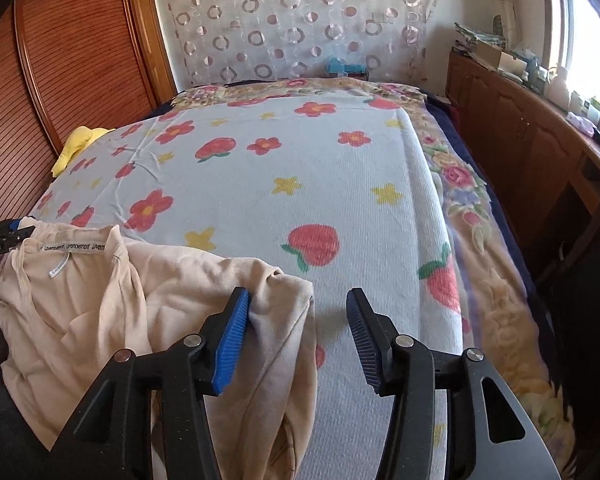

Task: Fold small clothes
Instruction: 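Open both tools, release the hem and move over the shirt edge, then grasp the folded shirt edge with both tools, then lift the shirt high with both tools and fold it over itself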

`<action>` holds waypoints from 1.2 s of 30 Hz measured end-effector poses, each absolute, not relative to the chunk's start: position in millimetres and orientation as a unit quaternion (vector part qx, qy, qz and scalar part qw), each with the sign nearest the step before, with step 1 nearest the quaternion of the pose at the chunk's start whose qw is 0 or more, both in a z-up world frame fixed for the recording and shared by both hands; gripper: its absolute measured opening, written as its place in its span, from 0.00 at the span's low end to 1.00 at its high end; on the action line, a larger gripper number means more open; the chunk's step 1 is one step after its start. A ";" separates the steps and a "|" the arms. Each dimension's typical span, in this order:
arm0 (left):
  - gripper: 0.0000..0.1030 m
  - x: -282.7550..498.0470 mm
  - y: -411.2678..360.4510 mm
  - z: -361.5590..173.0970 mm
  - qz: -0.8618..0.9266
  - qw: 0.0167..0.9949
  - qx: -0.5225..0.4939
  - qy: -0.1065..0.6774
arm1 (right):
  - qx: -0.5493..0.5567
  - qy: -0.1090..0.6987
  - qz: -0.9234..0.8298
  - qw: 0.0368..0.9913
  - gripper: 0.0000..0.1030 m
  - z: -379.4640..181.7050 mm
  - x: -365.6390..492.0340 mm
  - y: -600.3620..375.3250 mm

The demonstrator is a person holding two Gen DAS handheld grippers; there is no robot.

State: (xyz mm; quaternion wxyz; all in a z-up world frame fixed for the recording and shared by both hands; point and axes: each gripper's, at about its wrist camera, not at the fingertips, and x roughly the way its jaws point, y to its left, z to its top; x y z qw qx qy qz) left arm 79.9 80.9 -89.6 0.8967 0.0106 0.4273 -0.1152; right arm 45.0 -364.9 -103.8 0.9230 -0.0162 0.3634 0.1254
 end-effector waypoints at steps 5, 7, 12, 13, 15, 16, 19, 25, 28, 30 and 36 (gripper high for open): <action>0.44 76.1 77.1 -86.3 -0.144 0.890 0.015 0.433 | -0.010 0.367 0.155 0.917 0.50 -101.6 46.5 -361.0; 0.29 73.7 74.8 -85.4 -0.158 0.888 0.013 0.432 | -0.019 0.368 0.164 0.915 0.50 -102.8 46.9 -357.2; 0.12 57.9 73.5 -78.0 -0.164 0.894 0.005 0.417 | -0.042 0.369 0.179 0.911 0.31 -105.8 43.6 -345.7; 0.11 52.4 74.3 -73.5 -0.164 0.898 0.001 0.408 | -0.040 0.373 0.190 0.907 0.17 -105.9 42.5 -344.3; 0.11 41.6 74.8 -59.7 -0.170 0.906 -0.007 0.388 | -0.018 0.379 0.205 0.902 0.15 -103.2 38.8 -348.0; 0.11 35.7 75.0 -48.1 -0.175 0.910 -0.009 0.375 | -0.020 0.368 0.207 0.906 0.14 -98.6 32.2 -349.5; 0.10 18.6 70.3 -6.6 -0.191 0.924 0.006 0.331 | 0.000 0.327 0.213 0.921 0.13 -75.6 7.2 -358.1; 0.10 -18.0 63.3 84.0 -0.204 0.952 0.010 0.227 | -0.010 0.237 0.211 0.948 0.12 -7.5 -48.3 -359.2; 0.09 -36.4 65.1 125.1 -0.196 0.964 0.021 0.179 | -0.018 0.199 0.212 0.957 0.12 29.6 -69.7 -360.8; 0.09 -43.9 67.9 149.4 -0.191 0.969 0.025 0.152 | -0.032 0.166 0.206 0.964 0.12 57.3 -84.9 -363.2; 0.09 -71.4 80.5 210.5 -0.166 0.983 0.042 0.070 | -0.069 0.079 0.185 0.977 0.12 142.0 -120.4 -370.1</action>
